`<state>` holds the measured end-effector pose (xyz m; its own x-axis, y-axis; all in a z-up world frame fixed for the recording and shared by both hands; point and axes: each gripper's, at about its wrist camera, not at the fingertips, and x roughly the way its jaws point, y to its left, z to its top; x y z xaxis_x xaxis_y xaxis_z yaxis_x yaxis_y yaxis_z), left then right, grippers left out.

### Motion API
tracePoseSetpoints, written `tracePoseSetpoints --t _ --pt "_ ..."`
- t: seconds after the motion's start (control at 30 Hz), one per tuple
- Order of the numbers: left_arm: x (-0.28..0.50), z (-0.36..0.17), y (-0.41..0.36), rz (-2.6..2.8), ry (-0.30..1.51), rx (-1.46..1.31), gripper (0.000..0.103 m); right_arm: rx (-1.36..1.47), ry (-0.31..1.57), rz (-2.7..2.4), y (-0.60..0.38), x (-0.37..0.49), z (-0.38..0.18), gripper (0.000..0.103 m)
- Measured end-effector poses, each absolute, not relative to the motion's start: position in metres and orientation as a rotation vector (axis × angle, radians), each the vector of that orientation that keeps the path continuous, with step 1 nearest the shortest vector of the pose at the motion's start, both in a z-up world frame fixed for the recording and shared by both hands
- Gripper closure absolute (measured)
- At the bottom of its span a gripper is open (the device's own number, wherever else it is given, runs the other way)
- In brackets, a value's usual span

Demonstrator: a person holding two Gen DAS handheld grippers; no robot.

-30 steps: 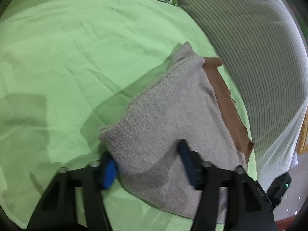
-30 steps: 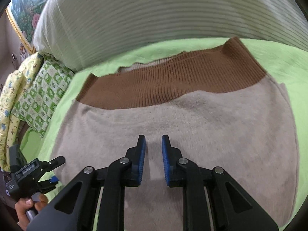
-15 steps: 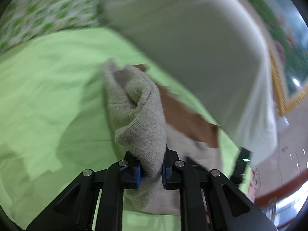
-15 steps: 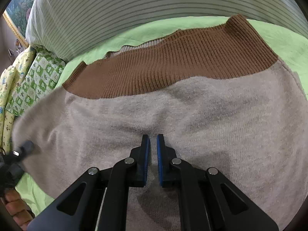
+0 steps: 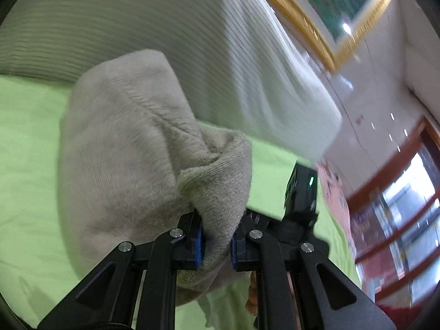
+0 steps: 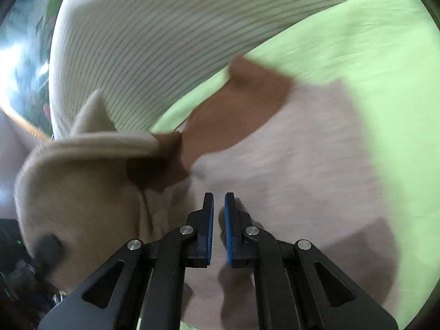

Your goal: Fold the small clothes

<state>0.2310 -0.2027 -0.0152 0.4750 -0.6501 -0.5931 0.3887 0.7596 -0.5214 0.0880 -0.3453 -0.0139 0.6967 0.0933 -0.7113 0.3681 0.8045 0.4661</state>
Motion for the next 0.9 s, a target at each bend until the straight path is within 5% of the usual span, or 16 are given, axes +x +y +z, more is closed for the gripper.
tracePoseSetpoints --t 0.2,0.27,0.4,0.47,0.53,0.6,0.9 --pt "0.227 -0.073 -0.253 -0.679 1.058 -0.13 0.068 0.685 0.776 -0.267 -0.383 0.055 -0.009 0.093" --pt "0.218 -0.074 -0.249 -0.686 1.058 -0.112 0.055 0.689 0.769 -0.274 -0.387 0.049 -0.006 0.093" --pt "0.199 -0.062 -0.229 -0.681 1.031 -0.116 0.045 0.681 0.777 -0.257 -0.385 0.058 0.0 0.091" --pt "0.186 -0.058 -0.214 -0.634 1.012 -0.101 0.039 0.684 0.781 -0.244 -0.383 0.064 0.0 0.085" --pt "0.177 -0.058 -0.199 -0.559 0.995 -0.071 0.033 0.689 0.773 -0.224 -0.378 0.069 0.002 0.058" --pt "0.167 -0.062 -0.186 -0.482 0.981 -0.044 0.027 0.675 0.772 -0.213 -0.373 0.076 0.006 0.047" --pt "0.173 -0.098 -0.17 -0.35 1.036 -0.006 0.026 0.598 0.88 -0.124 -0.368 0.116 0.003 0.046"
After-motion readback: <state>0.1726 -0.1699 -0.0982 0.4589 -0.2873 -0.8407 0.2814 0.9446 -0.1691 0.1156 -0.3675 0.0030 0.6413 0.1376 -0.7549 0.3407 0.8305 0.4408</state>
